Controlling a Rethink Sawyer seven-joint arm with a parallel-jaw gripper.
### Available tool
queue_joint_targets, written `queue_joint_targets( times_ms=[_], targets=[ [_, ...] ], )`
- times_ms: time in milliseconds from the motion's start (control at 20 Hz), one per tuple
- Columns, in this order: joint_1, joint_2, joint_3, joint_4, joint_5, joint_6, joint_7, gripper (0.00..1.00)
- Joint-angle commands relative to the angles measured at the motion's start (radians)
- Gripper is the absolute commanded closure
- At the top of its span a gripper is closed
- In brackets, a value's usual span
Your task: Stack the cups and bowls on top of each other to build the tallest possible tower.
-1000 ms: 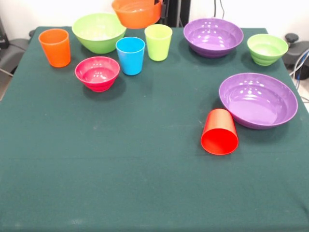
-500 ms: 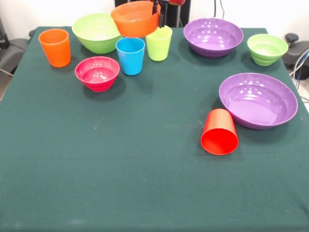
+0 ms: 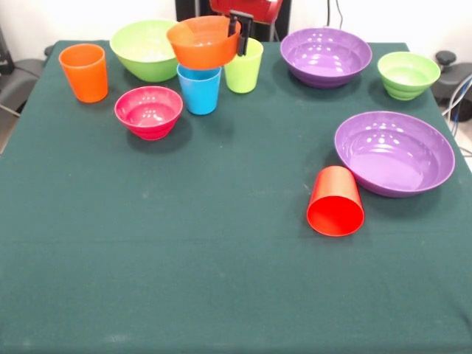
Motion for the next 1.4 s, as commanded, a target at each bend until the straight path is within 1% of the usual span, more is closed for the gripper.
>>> queue_joint_targets(
  times_ms=[50,150,300,500,650,1050,1400],
  targets=[
    [0.023,0.042,0.053,0.053,0.032,-0.049,0.188,1.0],
    [0.019,0.026,0.056,0.065,0.031,-0.037,0.188,1.0],
    [0.013,-0.018,0.066,0.093,0.039,0.009,0.185,1.0],
    [0.007,-0.053,0.08,0.132,0.054,0.035,0.191,1.0],
    [0.016,-0.049,0.074,0.131,0.06,0.035,0.195,1.0],
    [0.024,-0.016,0.082,0.138,0.079,-0.02,0.206,1.0],
    [0.028,0.009,0.081,0.129,0.081,-0.049,0.21,1.0]
  ],
)
